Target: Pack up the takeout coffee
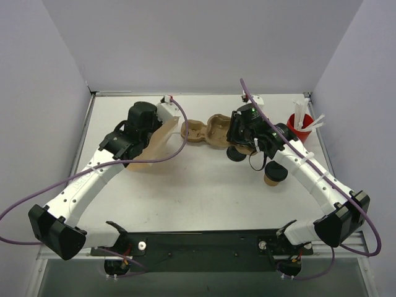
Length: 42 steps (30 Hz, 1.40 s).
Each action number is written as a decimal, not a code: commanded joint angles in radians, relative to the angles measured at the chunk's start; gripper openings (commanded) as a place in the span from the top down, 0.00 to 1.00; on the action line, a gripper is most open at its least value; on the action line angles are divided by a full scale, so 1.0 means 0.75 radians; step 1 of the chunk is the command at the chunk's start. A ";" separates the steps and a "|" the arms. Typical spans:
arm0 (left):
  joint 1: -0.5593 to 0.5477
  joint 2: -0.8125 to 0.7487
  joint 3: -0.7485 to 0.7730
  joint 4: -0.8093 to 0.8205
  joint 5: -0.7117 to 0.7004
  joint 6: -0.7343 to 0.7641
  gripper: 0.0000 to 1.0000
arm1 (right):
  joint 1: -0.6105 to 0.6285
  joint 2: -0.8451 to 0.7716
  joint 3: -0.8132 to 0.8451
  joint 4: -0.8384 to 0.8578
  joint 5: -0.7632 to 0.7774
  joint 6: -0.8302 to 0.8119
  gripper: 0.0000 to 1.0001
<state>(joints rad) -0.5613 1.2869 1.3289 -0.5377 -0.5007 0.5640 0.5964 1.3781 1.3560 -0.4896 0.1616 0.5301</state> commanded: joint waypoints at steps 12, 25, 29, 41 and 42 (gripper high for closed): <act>-0.104 -0.253 -0.340 0.279 0.279 -0.014 1.00 | 0.013 0.024 -0.008 0.454 -0.111 0.027 0.64; -0.125 -0.086 -0.209 0.191 0.199 -0.259 1.00 | 0.211 -0.044 -0.270 0.581 -0.105 -0.017 0.64; -0.125 -0.045 -0.162 0.150 0.179 -0.316 1.00 | 0.234 -0.080 -0.354 0.600 -0.091 -0.058 0.64; -0.125 -0.018 -0.005 0.040 0.177 -0.337 0.85 | 0.234 -0.121 -0.329 0.598 -0.054 -0.140 0.65; -0.125 -0.020 -0.001 0.036 0.187 -0.337 0.83 | 0.234 -0.123 -0.319 0.598 -0.044 -0.156 0.65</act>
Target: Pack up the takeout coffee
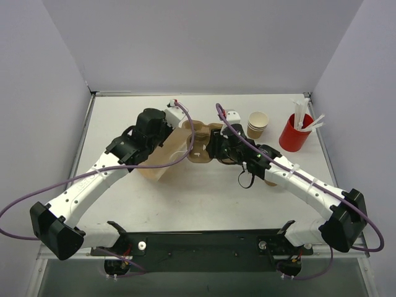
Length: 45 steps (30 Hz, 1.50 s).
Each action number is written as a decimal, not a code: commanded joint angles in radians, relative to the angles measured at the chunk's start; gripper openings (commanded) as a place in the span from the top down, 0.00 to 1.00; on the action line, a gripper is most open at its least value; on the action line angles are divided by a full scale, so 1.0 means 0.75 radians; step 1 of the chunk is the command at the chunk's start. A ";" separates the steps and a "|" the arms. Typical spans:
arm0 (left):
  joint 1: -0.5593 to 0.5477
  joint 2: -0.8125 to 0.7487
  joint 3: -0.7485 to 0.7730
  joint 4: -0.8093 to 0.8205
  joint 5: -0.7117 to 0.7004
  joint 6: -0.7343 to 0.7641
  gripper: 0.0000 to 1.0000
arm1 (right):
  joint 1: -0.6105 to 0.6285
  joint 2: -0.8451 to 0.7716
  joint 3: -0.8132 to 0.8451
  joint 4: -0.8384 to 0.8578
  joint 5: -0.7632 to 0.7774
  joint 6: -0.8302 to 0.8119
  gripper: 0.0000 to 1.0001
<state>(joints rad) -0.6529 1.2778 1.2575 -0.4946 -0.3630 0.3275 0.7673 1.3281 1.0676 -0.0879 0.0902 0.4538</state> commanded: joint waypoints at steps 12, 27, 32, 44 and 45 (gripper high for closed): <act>-0.001 -0.008 0.117 -0.061 0.036 -0.026 0.71 | -0.015 -0.032 0.188 0.042 0.043 -0.088 0.64; -0.001 -0.028 0.279 -0.112 0.044 0.005 0.60 | -0.021 0.105 0.309 -0.057 -0.018 -0.079 0.64; 0.001 -0.055 0.328 -0.118 0.061 0.003 0.60 | -0.019 0.137 0.325 -0.083 -0.028 -0.079 0.64; 0.181 -0.041 0.505 -0.089 0.011 -0.009 0.59 | -0.019 0.191 0.389 -0.128 -0.063 -0.069 0.65; 0.210 -0.025 0.558 -0.101 0.022 -0.017 0.59 | -0.019 0.191 0.387 -0.132 -0.065 -0.069 0.64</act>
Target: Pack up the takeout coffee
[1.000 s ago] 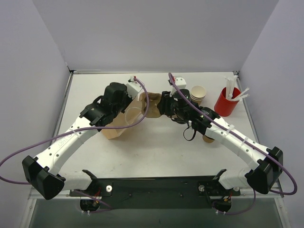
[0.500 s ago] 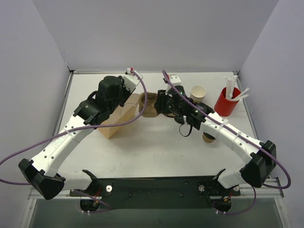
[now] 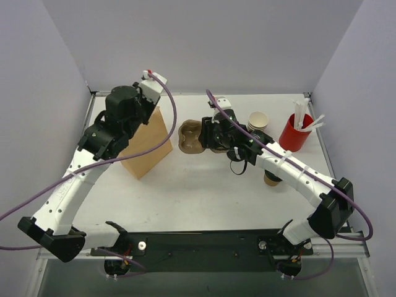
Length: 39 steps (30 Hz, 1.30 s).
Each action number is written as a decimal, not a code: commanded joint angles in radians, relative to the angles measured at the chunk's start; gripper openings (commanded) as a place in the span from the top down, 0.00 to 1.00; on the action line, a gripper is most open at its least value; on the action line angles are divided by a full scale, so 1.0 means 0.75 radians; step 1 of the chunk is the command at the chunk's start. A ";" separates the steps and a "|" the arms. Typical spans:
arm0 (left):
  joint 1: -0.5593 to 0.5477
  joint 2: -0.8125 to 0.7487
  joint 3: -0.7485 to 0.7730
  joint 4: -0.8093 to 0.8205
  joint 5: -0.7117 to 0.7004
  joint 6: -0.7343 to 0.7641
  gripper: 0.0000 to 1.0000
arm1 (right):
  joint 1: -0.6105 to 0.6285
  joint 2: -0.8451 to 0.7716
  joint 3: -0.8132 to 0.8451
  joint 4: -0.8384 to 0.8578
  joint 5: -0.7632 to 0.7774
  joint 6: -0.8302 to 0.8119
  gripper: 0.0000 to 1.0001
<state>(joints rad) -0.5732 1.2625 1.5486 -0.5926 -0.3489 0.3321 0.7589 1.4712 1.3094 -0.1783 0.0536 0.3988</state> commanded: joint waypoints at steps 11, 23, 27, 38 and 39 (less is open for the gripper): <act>0.653 0.270 0.498 -0.146 0.534 -0.152 0.53 | -0.012 -0.018 0.064 -0.055 -0.057 0.027 0.64; 0.889 0.507 0.653 -0.259 0.997 -0.165 0.51 | -0.020 -0.051 0.038 -0.096 -0.043 0.027 0.64; 0.901 0.473 0.617 -0.235 1.030 -0.183 0.51 | -0.028 -0.053 0.027 -0.096 -0.047 0.029 0.64; 0.934 0.319 0.463 -0.183 1.077 -0.165 0.48 | -0.036 -0.043 0.019 -0.096 -0.057 0.029 0.65; 0.934 0.321 0.463 -0.187 1.079 -0.152 0.48 | -0.034 -0.043 0.019 -0.096 -0.059 0.029 0.64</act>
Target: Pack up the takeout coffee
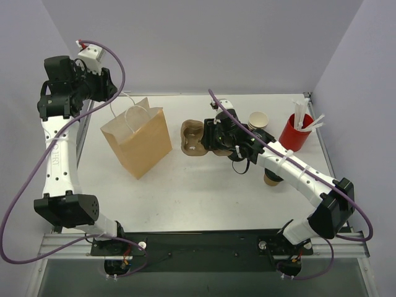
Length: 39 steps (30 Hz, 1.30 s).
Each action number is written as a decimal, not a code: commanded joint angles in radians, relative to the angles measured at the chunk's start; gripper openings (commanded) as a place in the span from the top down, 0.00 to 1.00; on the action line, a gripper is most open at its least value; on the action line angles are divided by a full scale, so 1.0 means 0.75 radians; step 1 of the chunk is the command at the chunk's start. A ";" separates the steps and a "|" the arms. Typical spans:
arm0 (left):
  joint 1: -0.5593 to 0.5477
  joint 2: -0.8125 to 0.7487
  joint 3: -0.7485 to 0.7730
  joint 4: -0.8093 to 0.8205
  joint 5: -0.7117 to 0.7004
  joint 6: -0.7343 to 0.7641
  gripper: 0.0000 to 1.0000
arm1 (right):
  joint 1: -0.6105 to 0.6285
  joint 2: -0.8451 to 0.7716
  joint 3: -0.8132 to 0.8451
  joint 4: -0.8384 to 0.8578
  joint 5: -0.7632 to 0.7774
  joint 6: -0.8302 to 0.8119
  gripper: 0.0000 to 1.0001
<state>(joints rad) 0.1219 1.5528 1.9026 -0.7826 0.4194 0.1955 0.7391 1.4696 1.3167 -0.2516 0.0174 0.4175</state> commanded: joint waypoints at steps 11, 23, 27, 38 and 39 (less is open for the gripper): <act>0.007 -0.021 -0.029 0.039 0.018 0.052 0.48 | -0.010 -0.035 0.016 -0.004 -0.011 0.004 0.64; 0.003 0.053 -0.046 0.039 -0.040 0.060 0.47 | -0.010 -0.031 0.018 -0.014 -0.013 0.002 0.65; 0.001 0.073 -0.037 0.047 -0.019 0.056 0.48 | -0.012 -0.027 0.022 -0.014 -0.013 0.002 0.64; -0.060 0.043 -0.011 0.037 0.122 0.062 0.93 | -0.075 -0.041 0.081 -0.014 -0.013 -0.011 0.65; -0.105 0.026 -0.019 0.043 0.126 0.067 0.99 | -0.085 -0.055 0.085 -0.008 -0.011 -0.009 0.64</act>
<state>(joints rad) 0.1017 1.6218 1.8591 -0.7826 0.4389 0.2287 0.7063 1.4696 1.3205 -0.2619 0.0082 0.4168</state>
